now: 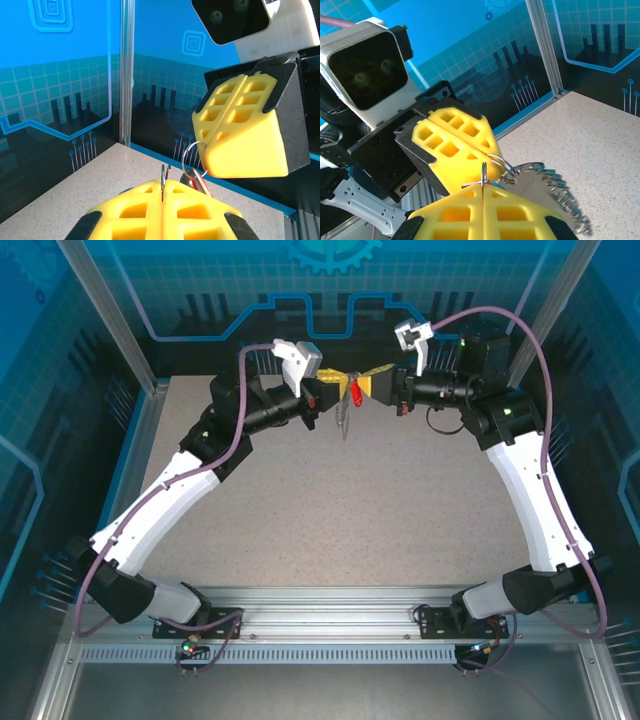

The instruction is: Put the keys on the keyring

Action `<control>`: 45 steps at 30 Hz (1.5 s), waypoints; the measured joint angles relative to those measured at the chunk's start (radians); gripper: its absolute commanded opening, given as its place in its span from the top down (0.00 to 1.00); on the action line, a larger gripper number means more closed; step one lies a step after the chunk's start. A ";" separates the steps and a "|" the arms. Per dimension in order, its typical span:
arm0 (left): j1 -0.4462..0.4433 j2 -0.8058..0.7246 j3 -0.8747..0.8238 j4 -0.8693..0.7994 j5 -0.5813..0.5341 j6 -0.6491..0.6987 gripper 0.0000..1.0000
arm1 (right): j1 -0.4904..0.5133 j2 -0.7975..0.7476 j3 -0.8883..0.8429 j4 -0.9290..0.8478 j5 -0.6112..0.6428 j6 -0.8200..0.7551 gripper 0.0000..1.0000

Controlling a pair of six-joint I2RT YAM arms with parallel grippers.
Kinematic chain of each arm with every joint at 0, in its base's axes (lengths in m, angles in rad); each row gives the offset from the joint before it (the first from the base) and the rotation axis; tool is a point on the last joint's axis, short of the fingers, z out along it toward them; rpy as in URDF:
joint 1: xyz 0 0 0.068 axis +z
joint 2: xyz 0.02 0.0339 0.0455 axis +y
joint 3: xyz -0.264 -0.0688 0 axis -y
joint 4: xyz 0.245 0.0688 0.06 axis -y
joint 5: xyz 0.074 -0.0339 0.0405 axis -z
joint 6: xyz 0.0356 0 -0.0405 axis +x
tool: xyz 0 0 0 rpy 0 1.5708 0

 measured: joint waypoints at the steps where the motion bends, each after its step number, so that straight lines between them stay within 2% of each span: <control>1: -0.001 0.002 0.002 0.000 0.000 0.001 1.00 | 0.002 0.003 0.004 -0.003 0.000 -0.001 1.00; 25: -0.018 0.010 0.032 -0.034 -0.001 0.021 1.00 | -0.017 0.025 0.010 -0.028 0.046 -0.034 1.00; 45: -0.023 0.010 0.032 -0.030 -0.008 0.020 1.00 | -0.038 0.025 -0.032 -0.023 -0.005 -0.026 1.00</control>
